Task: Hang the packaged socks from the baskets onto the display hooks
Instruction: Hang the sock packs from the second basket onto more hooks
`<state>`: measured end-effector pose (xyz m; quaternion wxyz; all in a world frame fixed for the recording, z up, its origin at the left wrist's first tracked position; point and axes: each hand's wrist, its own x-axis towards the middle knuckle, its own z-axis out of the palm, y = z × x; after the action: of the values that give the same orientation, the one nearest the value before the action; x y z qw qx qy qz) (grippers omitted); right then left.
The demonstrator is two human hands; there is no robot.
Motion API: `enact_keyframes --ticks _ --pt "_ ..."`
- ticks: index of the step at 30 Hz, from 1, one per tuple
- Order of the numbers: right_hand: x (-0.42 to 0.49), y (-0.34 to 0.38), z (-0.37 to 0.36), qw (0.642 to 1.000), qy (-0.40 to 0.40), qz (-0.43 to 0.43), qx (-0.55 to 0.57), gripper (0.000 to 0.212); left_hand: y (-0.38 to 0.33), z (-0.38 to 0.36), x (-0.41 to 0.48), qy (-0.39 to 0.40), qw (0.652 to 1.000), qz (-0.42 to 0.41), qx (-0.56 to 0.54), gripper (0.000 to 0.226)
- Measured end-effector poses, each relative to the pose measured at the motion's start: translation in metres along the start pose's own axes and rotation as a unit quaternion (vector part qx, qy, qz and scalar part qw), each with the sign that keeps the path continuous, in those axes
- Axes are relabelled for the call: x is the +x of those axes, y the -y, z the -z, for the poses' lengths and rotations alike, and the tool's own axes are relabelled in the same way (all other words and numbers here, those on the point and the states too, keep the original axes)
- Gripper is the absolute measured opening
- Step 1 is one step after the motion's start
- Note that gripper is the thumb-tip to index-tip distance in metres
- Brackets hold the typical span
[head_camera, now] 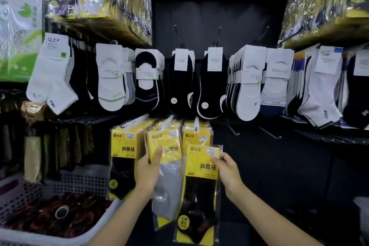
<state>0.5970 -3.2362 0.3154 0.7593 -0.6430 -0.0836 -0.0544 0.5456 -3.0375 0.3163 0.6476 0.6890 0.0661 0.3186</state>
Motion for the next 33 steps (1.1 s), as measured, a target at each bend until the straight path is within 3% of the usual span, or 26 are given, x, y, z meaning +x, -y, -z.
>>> enact_keyframes --ticks 6,14,19,24,28,30,33 --pt "0.028 0.014 0.003 0.998 -0.038 0.041 -0.037 0.01 -0.006 0.025 0.017 -0.043 0.996 -0.065 0.049 0.048" --pt "0.056 0.008 -0.028 0.995 -0.017 0.075 -0.07 0.009 0.001 0.039 0.03 -0.058 0.995 -0.068 0.04 0.052" --pt "0.071 -0.009 -0.036 0.994 -0.066 0.052 -0.075 0.018 0.005 0.04 0.032 -0.059 0.994 -0.075 0.043 0.051" --pt "0.076 -0.023 -0.03 0.982 -0.173 -0.002 -0.074 0.031 0.008 0.038 0.03 -0.049 0.996 -0.071 0.036 0.05" --pt "0.066 -0.036 -0.015 0.973 -0.194 -0.049 -0.112 0.023 0.01 0.033 0.022 -0.021 0.997 -0.061 0.033 0.05" --pt "0.056 -0.038 -0.006 0.975 -0.19 -0.062 -0.096 0.018 0.011 0.027 0.016 -0.004 0.998 -0.055 0.034 0.05" --pt "0.035 -0.026 0.002 0.991 -0.108 -0.057 -0.063 0.012 0.014 0.013 0.005 0.024 0.999 -0.044 0.007 0.043"
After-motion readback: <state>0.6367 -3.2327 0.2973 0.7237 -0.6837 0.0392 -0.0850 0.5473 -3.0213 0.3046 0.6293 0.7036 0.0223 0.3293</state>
